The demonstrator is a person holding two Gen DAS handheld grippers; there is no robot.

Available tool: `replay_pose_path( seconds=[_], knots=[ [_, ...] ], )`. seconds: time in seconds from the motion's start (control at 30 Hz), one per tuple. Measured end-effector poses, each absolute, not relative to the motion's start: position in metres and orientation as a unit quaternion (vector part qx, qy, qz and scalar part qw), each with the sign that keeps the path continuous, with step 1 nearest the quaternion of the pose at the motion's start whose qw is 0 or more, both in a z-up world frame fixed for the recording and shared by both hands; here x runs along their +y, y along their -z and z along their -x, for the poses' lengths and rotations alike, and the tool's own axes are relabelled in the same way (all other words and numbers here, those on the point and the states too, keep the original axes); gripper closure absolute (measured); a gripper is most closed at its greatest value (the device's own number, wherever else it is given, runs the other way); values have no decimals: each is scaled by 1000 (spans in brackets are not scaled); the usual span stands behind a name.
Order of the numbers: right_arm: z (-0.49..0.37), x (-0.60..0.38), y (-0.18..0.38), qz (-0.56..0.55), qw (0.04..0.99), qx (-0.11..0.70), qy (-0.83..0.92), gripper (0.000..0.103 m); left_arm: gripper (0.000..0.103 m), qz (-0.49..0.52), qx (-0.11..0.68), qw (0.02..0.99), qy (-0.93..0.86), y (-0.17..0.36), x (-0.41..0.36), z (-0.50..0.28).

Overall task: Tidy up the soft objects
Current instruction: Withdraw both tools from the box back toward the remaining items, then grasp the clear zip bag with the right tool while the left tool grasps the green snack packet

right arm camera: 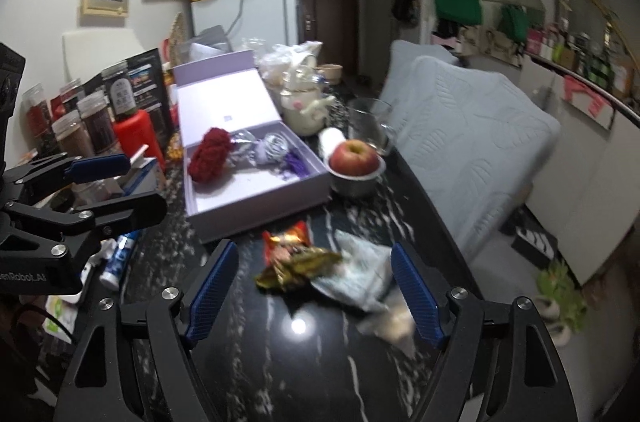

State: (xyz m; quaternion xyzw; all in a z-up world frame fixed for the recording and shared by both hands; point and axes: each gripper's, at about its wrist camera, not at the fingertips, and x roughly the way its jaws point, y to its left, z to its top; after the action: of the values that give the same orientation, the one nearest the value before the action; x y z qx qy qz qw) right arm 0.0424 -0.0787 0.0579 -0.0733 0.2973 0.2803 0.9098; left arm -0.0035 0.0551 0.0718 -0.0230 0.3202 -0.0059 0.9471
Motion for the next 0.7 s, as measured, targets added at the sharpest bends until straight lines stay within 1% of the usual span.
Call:
replay_pose_path(
  seconds=[0.27,0.7],
  knots=[
    [-32,-113,-41,63,918,309,-242,24,21,27,345,937,50,-47,28,2],
    [-39,-150,4,32,913,354,-201,24,21,42,392,913,101,3,2,-15]
  ],
)
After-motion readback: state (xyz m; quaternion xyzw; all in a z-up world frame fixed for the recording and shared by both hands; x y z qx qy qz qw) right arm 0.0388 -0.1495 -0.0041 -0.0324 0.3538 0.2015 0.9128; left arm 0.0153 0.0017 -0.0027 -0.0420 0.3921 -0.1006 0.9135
